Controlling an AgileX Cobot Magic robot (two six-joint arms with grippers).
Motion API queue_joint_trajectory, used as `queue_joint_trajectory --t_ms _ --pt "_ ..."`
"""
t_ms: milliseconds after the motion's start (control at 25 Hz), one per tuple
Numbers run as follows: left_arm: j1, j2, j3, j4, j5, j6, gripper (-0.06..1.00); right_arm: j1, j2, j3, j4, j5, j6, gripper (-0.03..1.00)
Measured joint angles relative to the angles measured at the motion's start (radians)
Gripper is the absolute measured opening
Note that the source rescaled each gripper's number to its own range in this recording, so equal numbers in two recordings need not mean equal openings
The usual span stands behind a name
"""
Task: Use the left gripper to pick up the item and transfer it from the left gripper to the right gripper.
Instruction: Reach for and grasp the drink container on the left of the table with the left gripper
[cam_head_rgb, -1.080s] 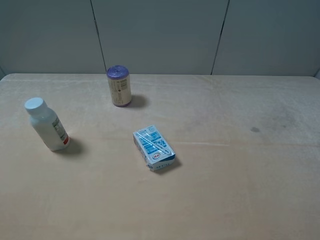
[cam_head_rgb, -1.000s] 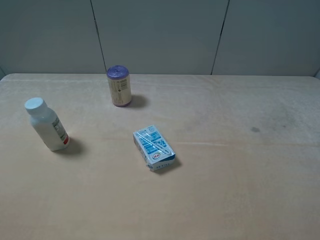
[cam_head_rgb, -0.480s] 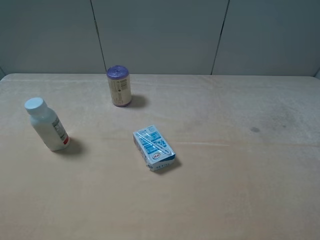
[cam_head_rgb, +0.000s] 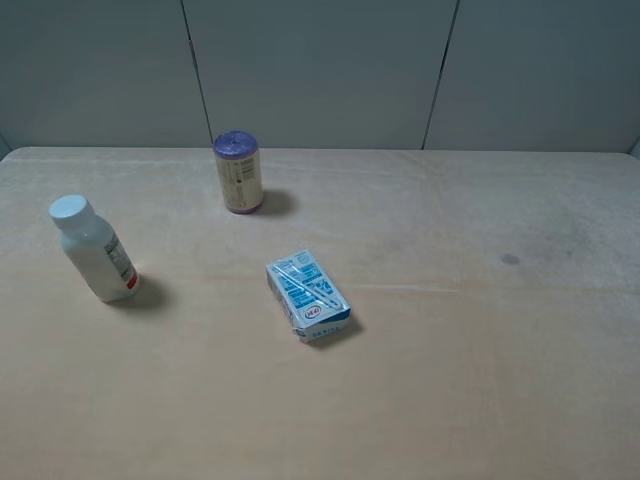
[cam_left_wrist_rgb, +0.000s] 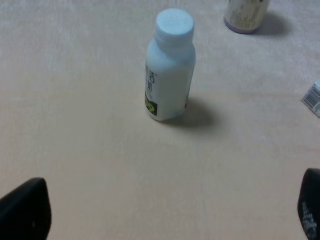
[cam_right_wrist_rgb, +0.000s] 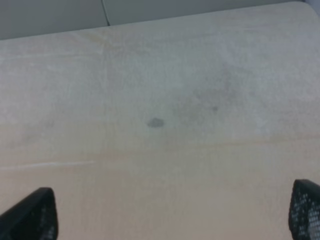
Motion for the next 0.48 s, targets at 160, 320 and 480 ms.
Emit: queue_joint_trajectory --t_ms 160,320,480 --pt "0.0 0.13 -0.09 0.003 0.006 0.0 1.0 0.0 0.0 0.0 0.0 0.0 0.0 1.0" --pt "0.0 0.294 -0.194 0.008 0.006 -0.007 1.0 0.0 0.0 0.0 0.0 0.0 0.0 1.0" --pt "0.0 0.471 -0.3 0.018 0.011 -0.062 1.0 0.0 0.0 0.0 0.0 0.0 0.0 1.0"
